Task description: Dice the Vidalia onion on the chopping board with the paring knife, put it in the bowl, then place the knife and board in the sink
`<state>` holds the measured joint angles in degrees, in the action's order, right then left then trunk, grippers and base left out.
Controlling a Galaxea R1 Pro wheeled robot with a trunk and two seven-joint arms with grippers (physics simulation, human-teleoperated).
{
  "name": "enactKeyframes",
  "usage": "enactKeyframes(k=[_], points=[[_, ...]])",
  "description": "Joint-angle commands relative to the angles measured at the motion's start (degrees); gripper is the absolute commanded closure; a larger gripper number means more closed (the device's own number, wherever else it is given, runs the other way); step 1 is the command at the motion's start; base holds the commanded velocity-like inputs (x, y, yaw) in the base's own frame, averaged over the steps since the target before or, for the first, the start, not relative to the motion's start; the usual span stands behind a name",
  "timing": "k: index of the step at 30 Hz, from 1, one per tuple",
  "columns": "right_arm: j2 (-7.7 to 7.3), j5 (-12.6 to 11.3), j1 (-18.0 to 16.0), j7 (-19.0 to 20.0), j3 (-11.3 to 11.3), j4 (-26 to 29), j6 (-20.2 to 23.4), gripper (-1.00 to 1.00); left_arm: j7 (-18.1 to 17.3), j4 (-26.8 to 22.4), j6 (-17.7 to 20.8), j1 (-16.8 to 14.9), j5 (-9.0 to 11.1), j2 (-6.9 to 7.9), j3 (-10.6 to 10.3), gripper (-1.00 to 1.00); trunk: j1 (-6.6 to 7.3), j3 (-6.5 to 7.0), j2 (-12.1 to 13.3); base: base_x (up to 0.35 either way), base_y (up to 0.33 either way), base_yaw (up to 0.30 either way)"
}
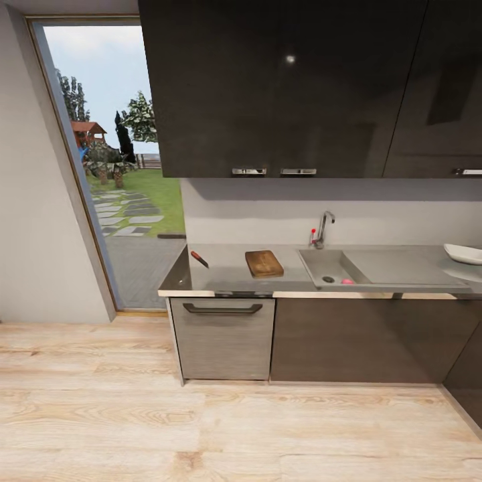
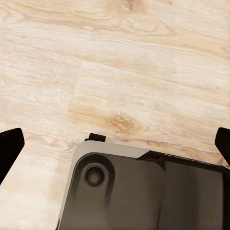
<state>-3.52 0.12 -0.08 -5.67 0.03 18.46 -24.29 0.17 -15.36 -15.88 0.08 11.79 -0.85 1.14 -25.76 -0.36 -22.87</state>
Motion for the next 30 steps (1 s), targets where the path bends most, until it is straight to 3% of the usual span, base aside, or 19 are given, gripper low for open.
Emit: enactKeyframes(k=[1, 19, 22, 26, 30], points=[[0.00, 0.03, -0.01, -0.13, 0.01, -0.01, -0.14, -1.00, 0.01, -0.03, -0.11, 0.01, 0.17, -0.02, 0.10, -1.00, -0.02, -0.04, -0.05, 0.000, 0.000, 0.000], [0.15, -0.03, -0.01, -0.14, 0.11, -0.08, -0.14, -1.00, -0.03, 0.07, -0.11, 0.01, 0.08, 0.08, 0.01, -1.00, -0.02, -0.04, -0.05, 0.000, 0.000, 0.000], [0.42, 0.05, -0.01, -0.56, 0.09, 2.50, -0.10, -1.00, -0.08, 0.10, -0.06, 0.01, 0.08, 0.15, 0.01, -1.00, -0.02, -0.04, -0.05, 0.000, 0.000, 0.000], [0.49, 0.12, -0.01, -1.81, 0.07, 12.14, 2.77, -1.00, -0.09, 0.10, -0.03, 0.01, 0.08, 0.21, 0.01, -1.00, -0.02, -0.04, -0.05, 0.000, 0.000, 0.000], [0.62, 0.08, -0.01, -5.68, 0.08, 26.80, 16.40, -1.00, -0.09, 0.14, -0.01, 0.01, 0.06, 0.23, -0.03, -1.00, -0.02, -0.04, -0.05, 0.000, 0.000, 0.000]])
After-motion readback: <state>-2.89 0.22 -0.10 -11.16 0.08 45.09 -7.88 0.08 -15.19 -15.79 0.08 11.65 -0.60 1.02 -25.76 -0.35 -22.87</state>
